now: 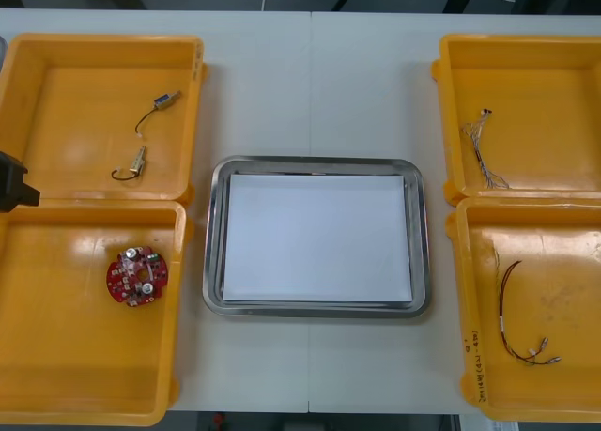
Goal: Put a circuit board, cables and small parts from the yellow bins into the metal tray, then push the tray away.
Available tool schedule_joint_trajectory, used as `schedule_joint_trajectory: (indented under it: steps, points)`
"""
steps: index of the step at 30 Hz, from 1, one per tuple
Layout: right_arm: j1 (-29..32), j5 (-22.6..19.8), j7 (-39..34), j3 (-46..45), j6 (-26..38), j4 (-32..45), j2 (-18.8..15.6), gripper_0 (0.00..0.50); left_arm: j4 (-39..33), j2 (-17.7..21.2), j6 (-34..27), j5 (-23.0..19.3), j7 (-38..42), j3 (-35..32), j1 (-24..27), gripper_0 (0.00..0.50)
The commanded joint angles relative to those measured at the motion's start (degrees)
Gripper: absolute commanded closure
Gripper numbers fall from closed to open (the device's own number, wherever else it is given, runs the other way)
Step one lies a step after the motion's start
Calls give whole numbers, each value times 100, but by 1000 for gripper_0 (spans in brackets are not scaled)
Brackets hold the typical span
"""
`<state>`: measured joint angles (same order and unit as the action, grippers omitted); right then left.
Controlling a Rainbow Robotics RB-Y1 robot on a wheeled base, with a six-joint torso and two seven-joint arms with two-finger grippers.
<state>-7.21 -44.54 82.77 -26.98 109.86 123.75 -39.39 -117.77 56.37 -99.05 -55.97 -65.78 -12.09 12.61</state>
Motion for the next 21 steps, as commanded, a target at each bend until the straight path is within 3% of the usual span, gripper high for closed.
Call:
schedule_joint_trajectory:
  steps: [1,21]
  points:
    - [53,-29,-200,35,14,184,46,0,-27,-38,52,-37,-480,66,-74,0]
    - [53,-29,-200,35,14,184,46,0,-27,-38,52,-37,-480,66,-74,0]
